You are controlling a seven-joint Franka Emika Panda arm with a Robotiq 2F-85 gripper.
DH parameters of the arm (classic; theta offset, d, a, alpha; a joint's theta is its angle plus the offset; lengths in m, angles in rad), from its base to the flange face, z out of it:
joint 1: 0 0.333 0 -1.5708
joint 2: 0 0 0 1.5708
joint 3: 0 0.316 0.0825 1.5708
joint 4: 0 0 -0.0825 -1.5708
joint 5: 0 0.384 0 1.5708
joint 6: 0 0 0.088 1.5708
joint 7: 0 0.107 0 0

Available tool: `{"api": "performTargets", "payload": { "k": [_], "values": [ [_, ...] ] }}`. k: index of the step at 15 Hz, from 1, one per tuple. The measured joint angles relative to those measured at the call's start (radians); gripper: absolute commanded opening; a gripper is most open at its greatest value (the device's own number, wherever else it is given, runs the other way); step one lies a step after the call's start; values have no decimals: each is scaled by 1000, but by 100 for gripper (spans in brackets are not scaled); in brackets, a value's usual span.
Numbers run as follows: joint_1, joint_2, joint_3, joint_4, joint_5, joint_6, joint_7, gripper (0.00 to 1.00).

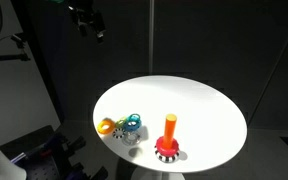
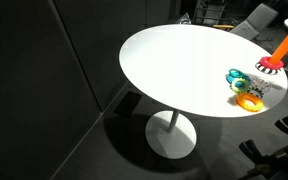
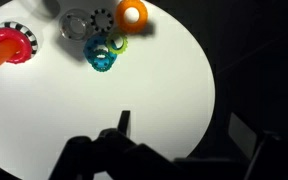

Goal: Put the colorless ring around the orange rod

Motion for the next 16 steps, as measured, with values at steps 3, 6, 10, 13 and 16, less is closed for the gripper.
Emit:
{"api": "performTargets", "payload": {
  "k": [3, 6, 10, 13, 16],
  "values": [
    [0, 1, 0, -4, 0, 0, 0, 100],
    [-1, 1, 1, -6, 0, 0, 0, 100],
    [-2, 7, 3, -6, 0, 0, 0, 100],
    [-7, 29, 3, -6, 0, 0, 1, 100],
    [-17, 64, 3, -6, 0, 0, 2, 100]
  ]
}}
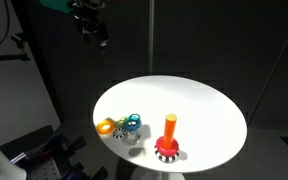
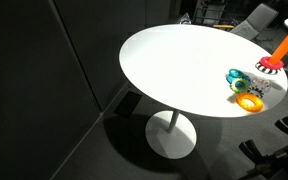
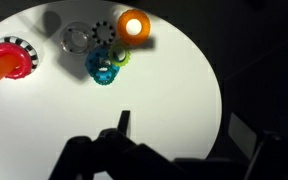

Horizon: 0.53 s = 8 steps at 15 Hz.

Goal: Put the colorless ring around the orange rod

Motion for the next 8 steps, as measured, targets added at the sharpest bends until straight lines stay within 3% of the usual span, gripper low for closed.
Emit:
{"api": "performTargets", "payload": {
  "k": [8],
  "values": [
    [-34, 155, 11, -1, -17, 29, 14, 100]
  ]
}}
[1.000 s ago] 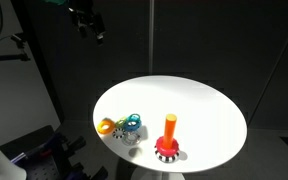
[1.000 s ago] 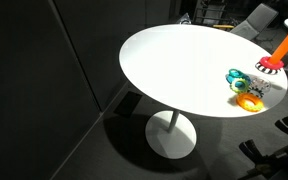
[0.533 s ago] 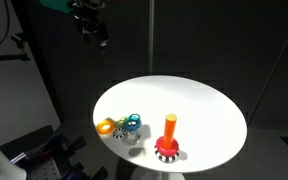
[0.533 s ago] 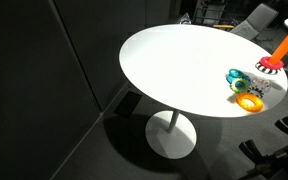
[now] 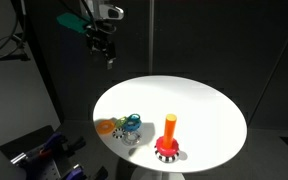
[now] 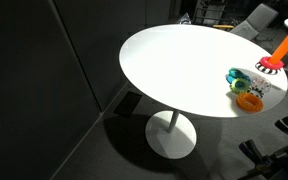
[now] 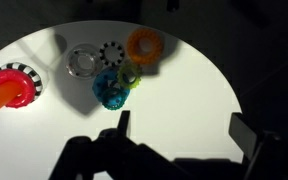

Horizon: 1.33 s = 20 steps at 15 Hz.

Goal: Put the colorless ring around the orange rod

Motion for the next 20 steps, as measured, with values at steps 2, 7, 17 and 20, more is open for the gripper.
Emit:
{"api": "performTargets", "payload": {
  "k": [2, 7, 17, 20],
  "values": [
    [-9, 57, 4, -2, -12, 38, 6, 100],
    [-27, 191, 11, -14, -65, 160, 12, 100],
    [-62, 374, 12, -8, -147, 290, 61, 100],
    [-63, 381, 12, -3, -147, 290, 68, 100]
  ]
}}
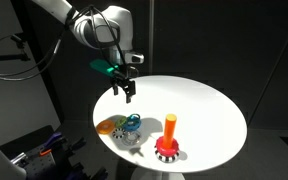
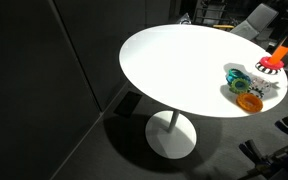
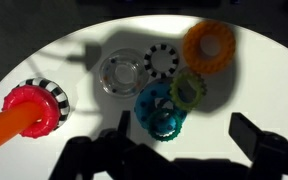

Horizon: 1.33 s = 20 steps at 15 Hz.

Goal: Put the colorless ring around the orange rod

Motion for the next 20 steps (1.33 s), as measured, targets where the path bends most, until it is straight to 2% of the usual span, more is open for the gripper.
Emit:
{"api": "performTargets", "payload": {
  "k": [8, 14, 16, 20],
  "values": [
    [-5, 17, 0, -7, -8, 0, -2, 100],
    [-37, 77, -18, -18, -83, 11, -32, 100],
    [-50, 102, -28, -27, -114, 54, -44, 100],
    [-73, 170, -43, -66, -155, 229, -56, 100]
  ]
}}
